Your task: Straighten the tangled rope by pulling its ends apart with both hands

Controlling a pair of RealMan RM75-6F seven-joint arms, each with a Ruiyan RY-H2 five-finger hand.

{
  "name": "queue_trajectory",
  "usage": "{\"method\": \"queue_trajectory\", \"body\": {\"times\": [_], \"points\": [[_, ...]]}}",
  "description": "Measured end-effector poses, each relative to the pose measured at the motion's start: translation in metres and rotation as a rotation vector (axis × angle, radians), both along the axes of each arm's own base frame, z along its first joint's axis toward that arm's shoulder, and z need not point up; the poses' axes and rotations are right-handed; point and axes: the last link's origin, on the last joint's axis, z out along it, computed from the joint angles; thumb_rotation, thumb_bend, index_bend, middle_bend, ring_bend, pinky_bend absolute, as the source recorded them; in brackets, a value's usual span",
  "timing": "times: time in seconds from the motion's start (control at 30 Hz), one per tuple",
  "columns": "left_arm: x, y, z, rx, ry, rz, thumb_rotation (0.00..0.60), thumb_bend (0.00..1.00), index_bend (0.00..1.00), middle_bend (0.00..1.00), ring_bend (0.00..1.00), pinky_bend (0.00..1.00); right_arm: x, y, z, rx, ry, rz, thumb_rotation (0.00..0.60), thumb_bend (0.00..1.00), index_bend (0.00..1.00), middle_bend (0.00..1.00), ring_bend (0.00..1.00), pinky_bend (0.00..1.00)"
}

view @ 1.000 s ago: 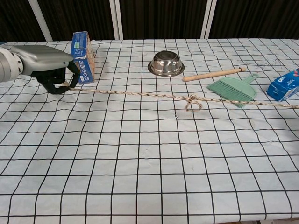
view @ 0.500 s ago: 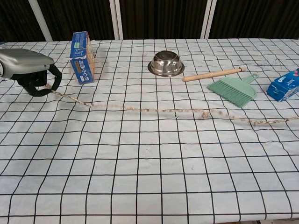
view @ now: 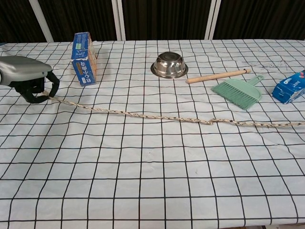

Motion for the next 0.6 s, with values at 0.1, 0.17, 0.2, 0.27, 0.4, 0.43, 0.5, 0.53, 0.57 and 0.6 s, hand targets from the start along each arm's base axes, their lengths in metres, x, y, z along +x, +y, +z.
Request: {"method": "queue_trajectory", "body": {"times": [0.1, 0.17, 0.2, 0.27, 0.4, 0.43, 0.5, 0.53, 0.57, 0.6], "points": [[-0.003, 0.000, -0.002, -0.002, 0.002, 0.008, 0.600, 0.47, 0.56, 0.97, 0.88, 0.77, -0.002, -0.001, 0.000, 0.000, 0.006, -0.005, 0.600, 0.44, 0.64, 1.00, 1.00, 1.00], [-0.004, 0.000, -0.004, -0.005, 0.003, 0.013, 0.600, 0.47, 0.56, 0.97, 0.88, 0.77, -0.004, -0.001, -0.002, 0.004, 0.009, -0.010, 0.600, 0.44, 0.64, 1.00, 1.00, 1.00], [-0.005, 0.001, -0.005, -0.006, 0.004, 0.014, 0.600, 0.47, 0.56, 0.97, 0.88, 0.77, -0.004, -0.002, -0.003, 0.005, 0.009, -0.013, 0.600, 0.44, 0.64, 1.00, 1.00, 1.00], [-0.007, 0.001, -0.007, -0.009, 0.010, 0.016, 0.600, 0.47, 0.56, 0.97, 0.88, 0.77, -0.005, -0.002, -0.005, 0.010, 0.007, -0.016, 0.600, 0.44, 0.64, 1.00, 1.00, 1.00], [-0.009, 0.001, -0.010, -0.013, 0.018, 0.018, 0.600, 0.47, 0.55, 0.97, 0.88, 0.77, -0.006, -0.002, -0.007, 0.016, 0.011, -0.015, 0.600, 0.44, 0.64, 1.00, 1.00, 1.00], [-0.009, 0.001, -0.010, -0.012, 0.019, 0.018, 0.600, 0.47, 0.55, 0.97, 0.88, 0.77, -0.006, -0.003, -0.008, 0.020, 0.013, -0.014, 0.600, 0.44, 0.64, 1.00, 1.00, 1.00], [-0.011, 0.002, -0.010, -0.008, 0.024, 0.020, 0.600, 0.47, 0.54, 0.97, 0.88, 0.77, -0.007, -0.003, -0.008, 0.023, 0.018, -0.016, 0.600, 0.44, 0.63, 1.00, 1.00, 1.00], [-0.011, 0.003, -0.010, -0.007, 0.026, 0.022, 0.600, 0.47, 0.53, 0.97, 0.88, 0.77, -0.008, -0.003, -0.008, 0.025, 0.021, -0.018, 0.600, 0.44, 0.62, 1.00, 1.00, 1.00], [-0.012, 0.003, -0.010, -0.006, 0.028, 0.023, 0.600, 0.47, 0.51, 0.96, 0.88, 0.77, -0.009, -0.003, -0.009, 0.027, 0.024, -0.019, 0.600, 0.44, 0.60, 1.00, 1.00, 1.00], [-0.013, 0.003, -0.010, -0.005, 0.030, 0.026, 0.600, 0.46, 0.48, 0.96, 0.88, 0.77, -0.010, -0.003, -0.009, 0.029, 0.026, -0.021, 0.600, 0.43, 0.57, 1.00, 1.00, 1.00]]}}
